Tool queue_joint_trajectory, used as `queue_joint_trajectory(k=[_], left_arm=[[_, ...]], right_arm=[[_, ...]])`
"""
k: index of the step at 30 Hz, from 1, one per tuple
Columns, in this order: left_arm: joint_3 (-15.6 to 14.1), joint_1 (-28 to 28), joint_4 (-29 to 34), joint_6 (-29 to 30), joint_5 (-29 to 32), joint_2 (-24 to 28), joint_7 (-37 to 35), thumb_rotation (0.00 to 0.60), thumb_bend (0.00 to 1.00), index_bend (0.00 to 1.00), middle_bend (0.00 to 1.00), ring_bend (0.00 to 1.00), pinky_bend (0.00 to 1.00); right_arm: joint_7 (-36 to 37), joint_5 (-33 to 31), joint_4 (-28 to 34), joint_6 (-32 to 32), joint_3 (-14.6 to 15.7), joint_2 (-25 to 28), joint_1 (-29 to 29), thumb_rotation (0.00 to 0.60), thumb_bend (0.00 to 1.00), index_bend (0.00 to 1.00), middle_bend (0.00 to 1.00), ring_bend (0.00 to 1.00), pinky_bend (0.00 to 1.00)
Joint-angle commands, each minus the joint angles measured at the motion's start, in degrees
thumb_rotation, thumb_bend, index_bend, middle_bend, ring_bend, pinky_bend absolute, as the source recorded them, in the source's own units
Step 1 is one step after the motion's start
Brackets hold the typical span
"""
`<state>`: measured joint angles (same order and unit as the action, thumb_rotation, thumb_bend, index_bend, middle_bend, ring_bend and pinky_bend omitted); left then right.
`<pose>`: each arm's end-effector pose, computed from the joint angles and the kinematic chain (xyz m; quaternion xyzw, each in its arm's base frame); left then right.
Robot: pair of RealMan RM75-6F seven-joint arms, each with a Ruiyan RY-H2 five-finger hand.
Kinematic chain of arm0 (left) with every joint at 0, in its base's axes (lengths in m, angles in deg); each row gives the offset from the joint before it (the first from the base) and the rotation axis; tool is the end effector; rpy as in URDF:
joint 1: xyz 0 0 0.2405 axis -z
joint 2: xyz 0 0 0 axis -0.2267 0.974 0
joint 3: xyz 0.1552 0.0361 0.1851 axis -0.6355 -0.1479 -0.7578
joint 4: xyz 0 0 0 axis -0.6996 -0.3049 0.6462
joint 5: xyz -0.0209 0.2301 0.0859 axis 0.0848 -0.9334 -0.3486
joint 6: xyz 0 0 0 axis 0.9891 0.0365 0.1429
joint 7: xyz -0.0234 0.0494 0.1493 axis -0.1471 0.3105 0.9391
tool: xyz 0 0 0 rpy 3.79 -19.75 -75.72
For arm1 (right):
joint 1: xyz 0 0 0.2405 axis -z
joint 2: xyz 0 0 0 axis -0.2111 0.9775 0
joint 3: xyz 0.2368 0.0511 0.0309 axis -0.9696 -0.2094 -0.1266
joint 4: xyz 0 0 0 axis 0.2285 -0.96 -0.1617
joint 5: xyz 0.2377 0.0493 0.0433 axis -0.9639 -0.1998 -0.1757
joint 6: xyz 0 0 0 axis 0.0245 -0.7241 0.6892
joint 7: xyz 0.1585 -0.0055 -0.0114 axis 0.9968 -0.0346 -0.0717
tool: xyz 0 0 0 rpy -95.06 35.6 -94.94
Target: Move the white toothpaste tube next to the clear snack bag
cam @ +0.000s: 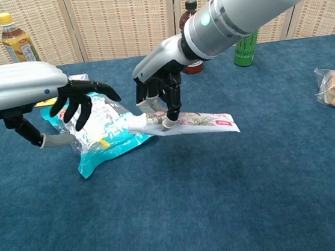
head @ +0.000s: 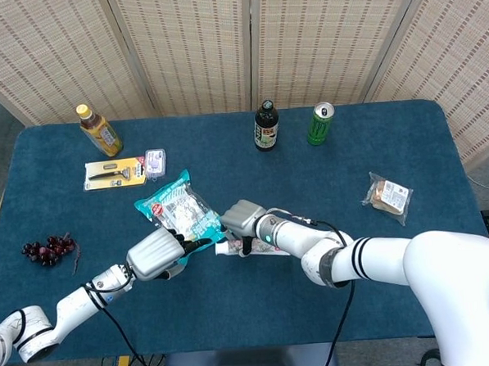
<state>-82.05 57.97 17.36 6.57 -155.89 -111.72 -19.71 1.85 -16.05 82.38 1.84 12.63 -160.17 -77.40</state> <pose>-0.1393 0.3226 0.0006 -0.8645 -0.1962 -0.3854 0.2563 0.0048 -0.3937 -0.0759 0.8970 -0.3438 0.1604 0.2269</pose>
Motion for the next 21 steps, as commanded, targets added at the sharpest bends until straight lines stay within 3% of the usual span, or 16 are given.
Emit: queue_joint_trajectory(k=[1,10,21], left_arm=[[-0.4,0.1,0.2,0.0,0.0,0.1,0.5,0.6,0.33,0.13,0.52,0.52,0.57],[-1.3,0.5,1.0,-0.4,0.1,0.1,3.5,0.6,0.33,0.13,0.52,0.52,0.57],[-2.6,0.2,1.1,-0.8,0.9,-0.7,5.4,0.6,0.33,0.13,0.52,0.52,0.57]], right_arm=[[1.0,2.5,-1.2,0.1,-1.1,-1.1,0.8,0.6,1.0,0.81,0.74,0.6,0.41],[3.8,6.9,-2.6,1.3,-3.2,-2.6,2.1,0.6,1.0,0.81,0.74,0.6,0.41],[5.0,10.5,-3.0,0.5,-3.3,-3.4,3.1,0.6,1.0,0.81,0.74,0.6,0.41]])
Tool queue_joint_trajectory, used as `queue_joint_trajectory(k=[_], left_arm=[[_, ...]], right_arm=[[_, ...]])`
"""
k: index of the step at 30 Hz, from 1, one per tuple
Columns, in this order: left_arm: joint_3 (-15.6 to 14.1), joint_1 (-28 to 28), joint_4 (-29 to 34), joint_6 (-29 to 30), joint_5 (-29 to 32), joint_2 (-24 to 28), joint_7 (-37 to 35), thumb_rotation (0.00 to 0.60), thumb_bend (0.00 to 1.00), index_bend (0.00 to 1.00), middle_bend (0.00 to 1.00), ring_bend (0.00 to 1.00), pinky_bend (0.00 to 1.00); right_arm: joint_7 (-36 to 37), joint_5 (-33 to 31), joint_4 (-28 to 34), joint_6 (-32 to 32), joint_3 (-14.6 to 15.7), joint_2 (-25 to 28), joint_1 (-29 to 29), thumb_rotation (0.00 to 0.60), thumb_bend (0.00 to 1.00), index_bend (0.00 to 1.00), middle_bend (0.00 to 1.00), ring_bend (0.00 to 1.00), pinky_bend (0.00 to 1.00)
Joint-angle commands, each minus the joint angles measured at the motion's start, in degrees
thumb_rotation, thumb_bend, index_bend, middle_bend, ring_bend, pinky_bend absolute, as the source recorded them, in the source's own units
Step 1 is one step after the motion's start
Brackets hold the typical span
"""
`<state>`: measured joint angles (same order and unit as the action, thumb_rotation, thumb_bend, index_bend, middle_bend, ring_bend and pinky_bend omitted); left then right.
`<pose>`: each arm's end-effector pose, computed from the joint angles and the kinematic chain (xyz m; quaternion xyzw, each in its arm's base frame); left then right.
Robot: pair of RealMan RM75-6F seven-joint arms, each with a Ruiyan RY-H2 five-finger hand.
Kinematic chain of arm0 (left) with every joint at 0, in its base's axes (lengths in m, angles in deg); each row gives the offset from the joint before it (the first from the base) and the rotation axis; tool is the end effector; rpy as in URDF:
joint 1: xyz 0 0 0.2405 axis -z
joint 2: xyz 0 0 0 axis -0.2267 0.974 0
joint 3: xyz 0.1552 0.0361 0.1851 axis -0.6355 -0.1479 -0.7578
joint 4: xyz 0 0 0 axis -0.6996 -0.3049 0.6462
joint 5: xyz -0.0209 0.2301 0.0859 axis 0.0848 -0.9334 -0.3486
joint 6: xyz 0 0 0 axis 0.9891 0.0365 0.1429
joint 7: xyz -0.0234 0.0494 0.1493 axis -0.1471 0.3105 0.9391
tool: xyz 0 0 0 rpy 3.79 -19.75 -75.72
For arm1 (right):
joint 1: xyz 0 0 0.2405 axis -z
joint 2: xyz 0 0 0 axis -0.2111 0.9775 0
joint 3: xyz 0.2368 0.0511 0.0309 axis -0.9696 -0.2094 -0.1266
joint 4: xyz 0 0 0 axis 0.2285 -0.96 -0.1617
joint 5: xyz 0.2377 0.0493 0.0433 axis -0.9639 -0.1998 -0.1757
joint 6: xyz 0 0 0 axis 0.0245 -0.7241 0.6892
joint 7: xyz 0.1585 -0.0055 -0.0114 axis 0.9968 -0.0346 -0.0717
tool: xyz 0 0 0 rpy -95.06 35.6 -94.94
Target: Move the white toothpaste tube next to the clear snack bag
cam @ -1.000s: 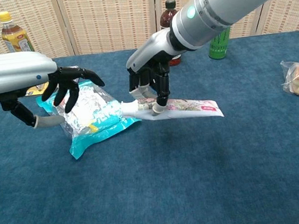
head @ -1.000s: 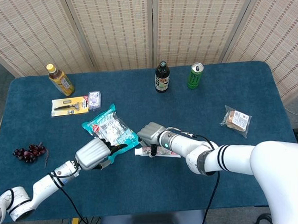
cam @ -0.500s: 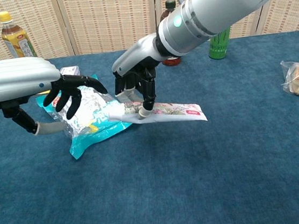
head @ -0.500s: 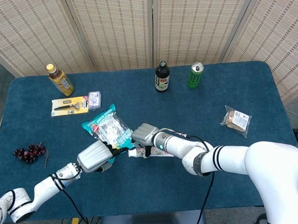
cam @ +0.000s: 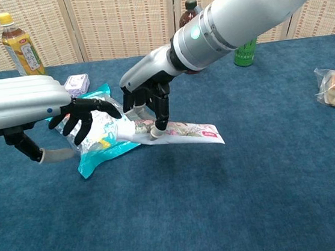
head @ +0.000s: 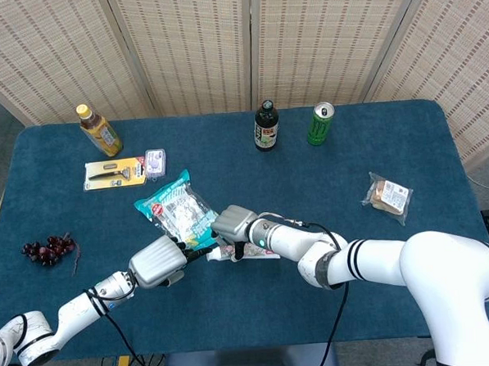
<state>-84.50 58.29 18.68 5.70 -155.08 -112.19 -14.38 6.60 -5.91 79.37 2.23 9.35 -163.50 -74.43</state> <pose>-0.1448 0.3091 -0.0102 -0.8804 -0.1755 -0.3583 0.2565 0.0128 -0.3893 -0.0919 0.9062 -0.3248 0.1803 0.2019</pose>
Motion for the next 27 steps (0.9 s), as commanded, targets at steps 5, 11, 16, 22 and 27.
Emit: queue_joint_trajectory(k=[5,11,16,22,27], left_arm=[[-0.5,0.0,-1.3,0.0,0.1,-0.8,0.6,0.6,0.33,0.13,0.52,0.52,0.57],[-1.2,-0.1,-1.3,0.2,0.0,-0.6,0.9,0.6,0.33,0.13,0.52,0.52,0.57],[-1.6,-0.2,-1.4,0.6,-0.1,-0.8,0.3,0.6,0.33,0.13,0.52,0.52,0.57],[-2.0,-0.2,-1.7,1.2,-0.3,-1.1,-0.2,0.6,0.33,0.13,0.52,0.52,0.57],[-1.8,-0.1,-2.2,1.8,-0.2,-1.5,-0.8,0.6,0.33,0.13,0.52,0.52,0.57]], right_arm=[[0.9,1.2,-0.2,0.7,-0.1,-0.1,0.1,0.6,1.0,0.81,0.74,0.6,0.41],[1.2,1.4,-0.2,0.7,0.4,0.1,-0.1,0.6,1.0,0.81,0.74,0.6,0.41],[1.5,1.1,-0.5,0.9,0.9,-0.2,-0.6,0.6,1.0,0.81,0.74,0.6,0.41],[2.0,0.7,-0.7,1.7,1.4,-0.2,-1.2,0.6,1.0,0.81,0.74,0.6,0.41],[2.5,0.5,-1.0,2.5,1.7,-0.5,-2.0,0.6,1.0,0.81,0.74,0.6,0.41]])
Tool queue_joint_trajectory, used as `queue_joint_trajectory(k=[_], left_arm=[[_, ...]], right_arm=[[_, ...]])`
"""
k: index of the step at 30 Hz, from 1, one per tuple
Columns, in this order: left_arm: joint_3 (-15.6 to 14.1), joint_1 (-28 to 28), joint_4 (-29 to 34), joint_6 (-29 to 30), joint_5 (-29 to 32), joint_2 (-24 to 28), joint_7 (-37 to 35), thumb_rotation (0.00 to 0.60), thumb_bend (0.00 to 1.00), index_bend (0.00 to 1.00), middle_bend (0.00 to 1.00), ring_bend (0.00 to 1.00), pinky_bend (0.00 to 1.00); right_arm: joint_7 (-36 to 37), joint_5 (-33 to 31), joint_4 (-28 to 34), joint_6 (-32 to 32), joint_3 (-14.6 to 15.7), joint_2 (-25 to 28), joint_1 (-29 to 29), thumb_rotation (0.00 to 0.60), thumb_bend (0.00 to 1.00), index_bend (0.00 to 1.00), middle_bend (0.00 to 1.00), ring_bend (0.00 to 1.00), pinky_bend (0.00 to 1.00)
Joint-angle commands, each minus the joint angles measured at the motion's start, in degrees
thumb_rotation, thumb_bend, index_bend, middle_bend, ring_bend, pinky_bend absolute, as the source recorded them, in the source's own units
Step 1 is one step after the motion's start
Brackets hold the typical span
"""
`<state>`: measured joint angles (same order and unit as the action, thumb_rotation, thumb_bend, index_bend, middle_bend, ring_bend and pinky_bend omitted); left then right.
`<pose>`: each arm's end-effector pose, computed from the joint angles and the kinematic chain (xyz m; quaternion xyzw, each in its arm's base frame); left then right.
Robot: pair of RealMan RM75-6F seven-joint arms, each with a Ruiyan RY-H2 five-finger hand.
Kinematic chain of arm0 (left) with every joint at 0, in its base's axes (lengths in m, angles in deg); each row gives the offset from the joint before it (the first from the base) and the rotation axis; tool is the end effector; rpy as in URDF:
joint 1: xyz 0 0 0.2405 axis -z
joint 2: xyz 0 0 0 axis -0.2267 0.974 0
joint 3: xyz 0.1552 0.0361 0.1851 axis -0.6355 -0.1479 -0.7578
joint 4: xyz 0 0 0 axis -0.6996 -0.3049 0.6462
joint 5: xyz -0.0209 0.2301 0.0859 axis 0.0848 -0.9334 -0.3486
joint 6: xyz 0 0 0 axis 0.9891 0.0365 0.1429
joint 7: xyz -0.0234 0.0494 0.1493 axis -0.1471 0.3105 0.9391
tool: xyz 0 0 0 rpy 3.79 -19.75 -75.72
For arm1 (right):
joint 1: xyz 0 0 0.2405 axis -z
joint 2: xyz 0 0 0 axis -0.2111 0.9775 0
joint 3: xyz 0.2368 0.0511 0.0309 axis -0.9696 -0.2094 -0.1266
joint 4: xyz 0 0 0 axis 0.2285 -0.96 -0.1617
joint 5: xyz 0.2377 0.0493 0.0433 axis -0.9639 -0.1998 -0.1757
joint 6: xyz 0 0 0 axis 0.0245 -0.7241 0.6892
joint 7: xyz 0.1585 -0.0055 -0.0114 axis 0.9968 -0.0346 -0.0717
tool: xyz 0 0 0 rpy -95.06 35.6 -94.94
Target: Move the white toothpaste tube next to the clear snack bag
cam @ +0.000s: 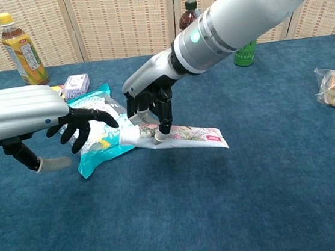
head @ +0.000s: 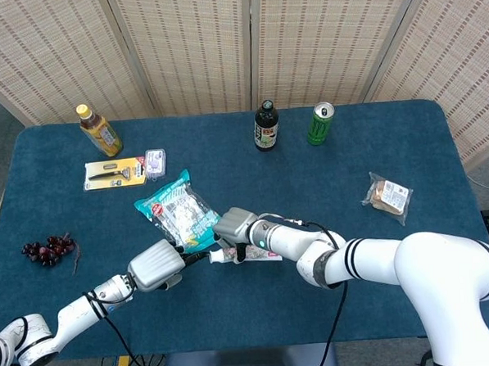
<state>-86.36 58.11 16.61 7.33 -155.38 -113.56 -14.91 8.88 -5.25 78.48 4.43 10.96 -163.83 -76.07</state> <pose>-0.1548 0.3055 -0.0152 -0.8816 -0.1773 -0.3558 0.2545 0.0089 -0.3888 -0.0955 0.9108 -0.3266 0.1577 0.1974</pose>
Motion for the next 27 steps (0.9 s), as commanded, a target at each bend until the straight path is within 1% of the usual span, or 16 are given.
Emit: queue_joint_trajectory(k=[1,7,12,16,24,27], left_arm=[[0.1,0.1,-0.1,0.3,0.1,-0.2,-0.5,0.6,0.33,0.13,0.52,0.52,0.57],[-0.1,0.2,-0.4,0.5,-0.1,-0.4,-1.6,0.6,0.33,0.13,0.52,0.52,0.57],[-1.0,0.6,-0.3,0.4,-0.3,-0.6,-5.2,0.6,0.33,0.13,0.52,0.52,0.57],[-1.3,0.7,-1.2,0.7,-0.7,-1.1,-6.2,0.6,0.33,0.13,0.52,0.52,0.57],[-1.7,0.7,-2.8,1.1,-0.6,-2.4,-8.5,0.6,0.33,0.13,0.52,0.51,0.57],[-1.7,0.8,-3.4,1.2,-0.6,-2.8,-8.6,0.6,0.33,0.13,0.52,0.51,0.57]], right_arm=[[0.4,-0.2,-0.3,0.4,0.1,-0.2,-0.4,0.6,1.0,0.81,0.74,0.6,0.41],[1.1,-0.2,-0.9,1.7,0.4,-0.4,-1.1,0.6,1.0,0.81,0.74,0.6,0.42],[1.7,0.3,-1.1,1.6,0.5,-0.5,-1.2,0.6,1.0,0.81,0.73,0.59,0.42],[2.0,0.7,-1.2,1.5,0.6,-0.5,-1.3,0.6,1.0,0.81,0.72,0.59,0.42],[3.1,1.8,-0.2,1.2,-0.3,-0.3,-0.7,0.6,1.0,0.81,0.71,0.58,0.42],[3.2,2.0,-0.4,1.3,-0.2,-0.5,-0.7,0.6,1.0,0.81,0.71,0.58,0.42]])
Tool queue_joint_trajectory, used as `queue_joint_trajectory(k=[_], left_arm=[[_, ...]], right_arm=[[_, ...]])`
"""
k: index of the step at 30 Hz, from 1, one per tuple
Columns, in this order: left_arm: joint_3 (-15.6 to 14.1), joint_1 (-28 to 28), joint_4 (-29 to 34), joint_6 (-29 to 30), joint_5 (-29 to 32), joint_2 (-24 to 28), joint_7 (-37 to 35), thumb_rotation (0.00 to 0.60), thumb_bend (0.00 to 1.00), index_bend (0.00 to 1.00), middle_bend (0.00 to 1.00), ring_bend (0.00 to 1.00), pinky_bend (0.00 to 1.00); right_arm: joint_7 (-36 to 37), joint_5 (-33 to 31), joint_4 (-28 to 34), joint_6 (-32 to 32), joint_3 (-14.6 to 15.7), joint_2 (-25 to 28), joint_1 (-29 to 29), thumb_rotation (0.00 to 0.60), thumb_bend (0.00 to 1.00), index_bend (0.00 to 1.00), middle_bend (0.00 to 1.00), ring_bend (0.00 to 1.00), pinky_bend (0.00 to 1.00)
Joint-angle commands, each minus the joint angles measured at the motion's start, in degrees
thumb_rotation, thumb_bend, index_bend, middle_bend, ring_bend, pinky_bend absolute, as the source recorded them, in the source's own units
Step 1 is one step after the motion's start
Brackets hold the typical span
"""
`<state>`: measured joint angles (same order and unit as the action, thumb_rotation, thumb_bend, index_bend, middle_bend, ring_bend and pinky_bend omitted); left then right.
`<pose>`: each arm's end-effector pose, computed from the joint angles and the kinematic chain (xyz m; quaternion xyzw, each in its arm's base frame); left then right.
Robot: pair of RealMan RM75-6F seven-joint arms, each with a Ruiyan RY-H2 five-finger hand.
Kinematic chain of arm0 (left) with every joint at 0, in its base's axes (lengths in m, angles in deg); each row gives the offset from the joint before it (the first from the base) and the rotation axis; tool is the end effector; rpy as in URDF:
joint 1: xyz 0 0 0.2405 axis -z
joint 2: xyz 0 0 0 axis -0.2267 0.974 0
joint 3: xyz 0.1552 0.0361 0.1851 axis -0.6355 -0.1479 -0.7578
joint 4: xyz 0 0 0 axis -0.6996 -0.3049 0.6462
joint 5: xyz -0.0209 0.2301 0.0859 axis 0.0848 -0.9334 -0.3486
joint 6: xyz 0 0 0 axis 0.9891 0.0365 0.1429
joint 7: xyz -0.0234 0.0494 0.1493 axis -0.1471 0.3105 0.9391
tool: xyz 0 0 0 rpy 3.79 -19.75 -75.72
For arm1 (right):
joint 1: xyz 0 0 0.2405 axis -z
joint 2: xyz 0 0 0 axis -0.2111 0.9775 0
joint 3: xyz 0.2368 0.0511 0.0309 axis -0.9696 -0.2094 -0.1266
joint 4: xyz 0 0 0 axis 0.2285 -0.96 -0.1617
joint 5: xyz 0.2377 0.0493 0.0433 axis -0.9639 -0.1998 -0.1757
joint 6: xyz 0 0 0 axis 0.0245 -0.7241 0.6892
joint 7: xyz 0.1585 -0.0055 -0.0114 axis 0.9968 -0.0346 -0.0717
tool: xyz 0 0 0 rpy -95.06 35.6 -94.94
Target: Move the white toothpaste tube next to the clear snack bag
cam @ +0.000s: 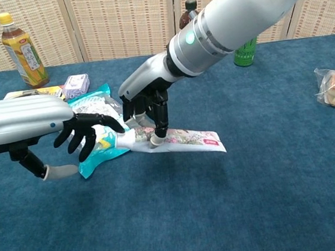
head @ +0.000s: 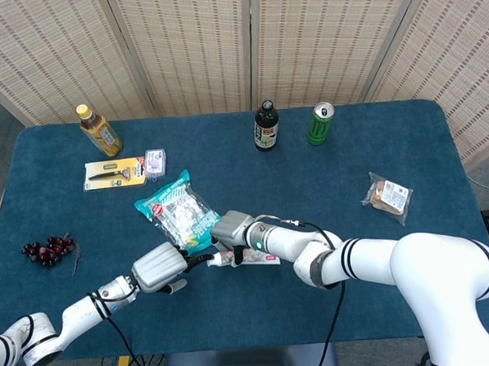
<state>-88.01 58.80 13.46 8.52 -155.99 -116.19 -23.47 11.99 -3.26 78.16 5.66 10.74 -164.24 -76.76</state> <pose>-0.1596 0.3042 -0.0262 -0.8721 -0.2315 -0.3705 0.2205 0.0135 -0.3855 -0.0991 0.9118 -0.3321 0.1541 0.1859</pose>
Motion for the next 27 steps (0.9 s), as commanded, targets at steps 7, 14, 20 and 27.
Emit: queue_joint_trajectory(k=[7,14,20,27], left_arm=[[-0.4,0.2,-0.1,-0.4,0.1,0.2,0.4,0.6,0.33,0.13,0.52,0.51,0.57],[-0.7,0.0,-0.4,-0.3,0.3,-0.1,1.0,0.6,0.33,0.14,0.52,0.51,0.57],[-0.9,0.1,-0.5,-0.3,0.2,-0.2,0.9,0.6,0.33,0.15,0.52,0.51,0.57],[-1.1,0.2,-1.1,-0.5,0.2,-0.8,0.5,0.6,0.33,0.16,0.52,0.51,0.57]], right_arm=[[0.5,0.5,-0.6,-0.3,-0.2,-0.2,0.3,0.6,1.0,0.81,0.71,0.57,0.42],[0.6,0.8,-0.6,-0.4,-0.1,-0.1,0.3,0.6,1.0,0.81,0.72,0.57,0.42],[0.7,1.1,-0.3,-1.0,-0.2,0.1,0.6,0.6,1.0,0.84,0.74,0.58,0.42],[0.6,1.6,-0.1,-1.5,-0.3,0.1,1.1,0.6,1.0,0.91,0.78,0.62,0.42]])
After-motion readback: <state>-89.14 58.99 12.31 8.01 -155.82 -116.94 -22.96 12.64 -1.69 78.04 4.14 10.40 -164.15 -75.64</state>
